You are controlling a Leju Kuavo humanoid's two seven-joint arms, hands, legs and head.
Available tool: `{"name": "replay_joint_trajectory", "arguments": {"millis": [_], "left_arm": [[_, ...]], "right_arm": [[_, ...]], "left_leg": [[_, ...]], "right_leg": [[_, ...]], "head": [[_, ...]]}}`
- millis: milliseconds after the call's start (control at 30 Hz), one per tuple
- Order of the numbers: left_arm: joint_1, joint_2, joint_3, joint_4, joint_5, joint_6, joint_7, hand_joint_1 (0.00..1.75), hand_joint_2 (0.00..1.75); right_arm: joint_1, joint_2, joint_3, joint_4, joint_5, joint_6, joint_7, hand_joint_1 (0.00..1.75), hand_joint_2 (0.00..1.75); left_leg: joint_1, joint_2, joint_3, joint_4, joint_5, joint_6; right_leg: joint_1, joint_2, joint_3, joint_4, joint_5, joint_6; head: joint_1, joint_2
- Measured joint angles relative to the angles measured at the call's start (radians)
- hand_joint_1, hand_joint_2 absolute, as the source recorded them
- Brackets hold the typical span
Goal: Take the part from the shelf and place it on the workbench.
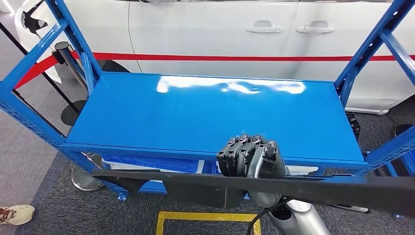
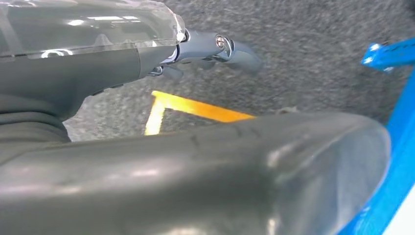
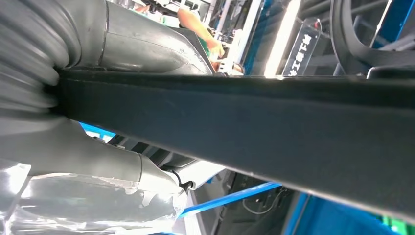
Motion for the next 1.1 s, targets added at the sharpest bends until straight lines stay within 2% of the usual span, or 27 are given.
{"name": "replay_joint_trajectory", "arguments": {"millis": [33,67,133,167,200,233,300,367,400,433,500,533,567,633,667,700,733,767,800,833,867,900,933,1000,1033,1067,1100], "left_arm": [[0.002,0.0,0.002,0.0,-0.001,0.003,0.006,0.0,0.0],[0.004,0.001,0.003,0.0,-0.002,0.006,0.011,0.0,0.0],[0.005,0.001,0.004,0.0,-0.003,0.011,0.019,0.0,0.0],[0.006,0.002,0.005,0.0,-0.004,0.013,0.021,0.0,0.0],[0.006,0.002,0.005,0.0,-0.005,0.015,0.024,0.0,0.0],[0.006,0.003,0.005,0.0,-0.007,0.018,0.026,0.0,0.0],[0.005,0.005,0.006,0.0,-0.012,0.022,0.029,0.0,0.0],[0.003,0.009,0.006,0.0,-0.021,0.023,0.03,0.0,0.0],[0.002,0.01,0.006,0.0,-0.026,0.023,0.031,0.0,0.0],[0.001,0.011,0.005,0.0,-0.031,0.023,0.031,0.0,0.0],[0.002,0.012,0.005,0.0,-0.04,0.022,0.033,0.0,0.0],[0.002,0.013,0.004,0.0,-0.044,0.021,0.035,0.0,0.0],[0.002,0.013,0.004,0.0,-0.048,0.02,0.035,0.0,0.0],[0.0,0.014,0.002,0.0,-0.055,0.014,0.036,0.0,0.0],[0.0,0.014,0.001,0.0,-0.058,0.01,0.036,0.0,0.0],[0.0,0.014,-0.001,0.0,-0.061,0.007,0.036,0.0,0.0],[0.0,0.014,-0.003,0.0,-0.064,0.005,0.035,0.0,0.0],[0.0,0.014,-0.005,0.0,-0.067,0.004,0.035,0.0,0.0],[0.0,0.014,-0.007,0.0,-0.069,0.002,0.033,0.0,0.0],[-0.001,0.013,-0.01,0.0,-0.071,0.0,0.031,0.0,0.0],[-0.001,0.013,-0.012,0.0,-0.072,-0.002,0.029,0.0,0.0],[-0.002,0.013,-0.014,0.0,-0.073,-0.004,0.027,0.0,0.0],[-0.003,0.013,-0.016,0.0,-0.073,-0.007,0.025,0.0,0.0],[-0.005,0.014,-0.019,0.0,-0.076,-0.013,0.019,0.0,0.0],[-0.006,0.014,-0.02,0.0,-0.078,-0.017,0.016,0.0,0.0],[-0.006,0.015,-0.021,0.0,-0.08,-0.02,0.013,0.0,0.0],[-0.006,0.015,-0.022,0.0,-0.082,-0.022,0.011,0.0,0.0]], "right_arm": [[0.001,-0.002,0.0,-0.001,0.005,-0.001,-0.003,1.75,1.75],[0.003,-0.004,0.0,-0.003,0.011,-0.004,-0.006,1.75,1.75],[0.011,-0.006,0.001,-0.009,0.028,-0.009,-0.013,1.75,1.75],[0.016,-0.008,0.001,-0.012,0.037,-0.012,-0.016,1.75,1.75],[0.02,-0.01,0.001,-0.015,0.046,-0.015,-0.019,1.75,1.75],[0.024,-0.011,0.001,-0.018,0.054,-0.019,-0.023,1.75,1.75],[0.028,-0.014,0.002,-0.027,0.071,-0.028,-0.032,1.75,1.75],[0.029,-0.018,0.002,-0.041,0.088,-0.043,-0.042,1.75,1.75],[0.03,-0.02,0.002,-0.049,0.096,-0.05,-0.044,1.75,1.75],[0.031,-0.022,0.002,-0.056,0.101,-0.058,-0.046,1.75,1.75],[0.036,-0.03,0.003,-0.068,0.105,-0.072,-0.048,1.75,1.75],[0.038,-0.035,0.004,-0.073,0.106,-0.078,-0.049,1.75,1.75],[0.04,-0.041,0.005,-0.079,0.107,-0.083,-0.049,1.75,1.75],[0.046,-0.051,0.007,-0.088,0.108,-0.091,-0.051,1.75,1.75],[0.05,-0.056,0.009,-0.093,0.11,-0.095,-0.052,1.75,1.75],[0.055,-0.06,0.011,-0.098,0.112,-0.098,-0.053,1.75,1.75],[0.06,-0.064,0.013,-0.102,0.114,-0.101,-0.053,1.75,1.75],[0.063,-0.066,0.015,-0.107,0.117,-0.104,-0.054,1.75,1.75],[0.065,-0.069,0.017,-0.112,0.119,-0.107,-0.056,1.75,1.75],[0.066,-0.07,0.018,-0.117,0.121,-0.109,-0.058,1.75,1.75],[0.067,-0.071,0.019,-0.123,0.124,-0.11,-0.06,1.75,1.75],[0.068,-0.071,0.02,-0.129,0.125,-0.109,-0.061,1.75,1.75],[0.069,-0.072,0.021,-0.135,0.127,-0.108,-0.062,1.75,1.75],[0.072,-0.074,0.022,-0.142,0.128,-0.099,-0.063,1.75,1.75],[0.072,-0.075,0.022,-0.145,0.128,-0.095,-0.062,1.75,1.75],[0.073,-0.075,0.023,-0.147,0.128,-0.09,-0.062,1.75,1.75],[0.073,-0.076,0.023,-0.15,0.127,-0.086,-0.062,1.75,1.75]], "left_leg": [[0.0,0.0,-0.01,0.021,-0.028,-0.004],[0.001,0.0,-0.024,0.06,-0.073,-0.006],[0.001,0.0,-0.054,0.187,-0.171,-0.009],[0.001,0.0,-0.062,0.246,-0.195,-0.011],[0.001,0.0,-0.058,0.281,-0.196,-0.011],[0.001,0.0,-0.038,0.283,-0.177,-0.01],[-0.001,0.0,0.047,0.187,-0.132,-0.002],[-0.006,-0.001,0.141,0.052,-0.137,0.008],[-0.01,-0.001,0.166,0.01,-0.148,0.012],[-0.013,-0.001,0.173,-0.009,-0.152,0.017],[-0.01,0.002,0.163,-0.018,-0.137,0.03],[-0.008,0.005,0.156,-0.021,-0.126,0.038],[-0.005,0.008,0.147,-0.025,-0.114,0.046],[-0.006,0.013,0.121,-0.023,-0.093,0.054],[-0.006,0.015,0.107,-0.022,-0.083,0.053],[-0.006,0.018,0.093,-0.02,-0.074,0.052],[-0.005,0.022,0.079,-0.017,-0.065,0.051],[-0.005,0.026,0.065,-0.013,-0.058,0.048],[-0.005,0.03,0.054,-0.008,-0.052,0.045],[-0.006,0.033,0.044,-0.002,-0.047,0.04],[-0.007,0.037,0.038,0.001,-0.041,0.034],[-0.008,0.041,0.035,0.002,-0.034,0.027],[-0.008,0.045,0.033,0.0,-0.026,0.021],[-0.007,0.049,0.03,-0.001,-0.02,0.007],[-0.006,0.043,0.023,0.011,-0.039,0.003],[-0.006,0.034,0.011,0.042,-0.077,-0.001],[-0.005,0.023,-0.004,0.092,-0.129,-0.002]], "right_leg": [[-0.002,-0.002,-0.009,-0.003,0.011,-0.009],[-0.004,-0.004,-0.021,-0.005,0.022,-0.017],[0.0,-0.006,-0.047,-0.003,0.042,-0.025],[0.003,-0.007,-0.061,-0.002,0.051,-0.025],[0.005,-0.007,-0.075,0.001,0.06,-0.025],[0.006,-0.008,-0.09,0.005,0.068,-0.024],[0.008,-0.007,-0.115,0.016,0.08,-0.02],[0.01,-0.007,-0.133,0.029,0.09,-0.012],[0.01,-0.008,-0.138,0.032,0.096,-0.006],[0.01,-0.009,-0.14,0.032,0.103,0.001],[0.007,-0.007,-0.145,0.035,0.105,0.014],[0.006,-0.006,-0.152,0.05,0.084,0.02],[0.004,-0.004,-0.163,0.083,0.045,0.026],[-0.002,-0.003,-0.193,0.196,-0.051,0.037],[-0.005,-0.003,-0.204,0.255,-0.078,0.043],[-0.007,-0.004,-0.204,0.291,-0.08,0.047],[-0.01,-0.004,-0.191,0.298,-0.061,0.05],[-0.013,-0.006,-0.159,0.27,-0.03,0.052],[-0.014,-0.013,-0.112,0.212,-0.005,0.052],[-0.013,-0.022,-0.06,0.138,0.002,0.05],[-0.01,-0.029,-0.016,0.072,-0.002,0.044],[-0.006,-0.034,0.01,0.026,-0.012,0.038],[-0.002,-0.033,0.018,0.005,-0.018,0.03],[-0.003,-0.025,0.005,-0.001,-0.002,0.012],[-0.004,-0.021,-0.004,-0.002,0.009,0.001],[-0.006,-0.019,-0.015,-0.005,0.022,-0.009],[-0.005,-0.015,-0.029,-0.005,0.034,-0.016]], "head": [[0.0,0.0],[-0.001,0.0],[-0.002,0.0],[-0.002,0.0],[-0.002,0.0],[-0.002,0.0],[-0.002,0.0],[-0.001,0.0],[-0.001,0.0],[-0.001,0.0],[-0.001,0.0],[0.001,0.0],[0.002,0.0],[0.006,0.0],[0.006,0.0],[0.006,0.0],[0.006,0.0],[0.006,0.0],[0.006,0.0],[0.006,0.0],[0.006,0.0],[0.006,0.0],[0.006,0.0],[0.008,0.0],[0.007,0.0],[0.006,0.0],[0.004,0.0]]}}
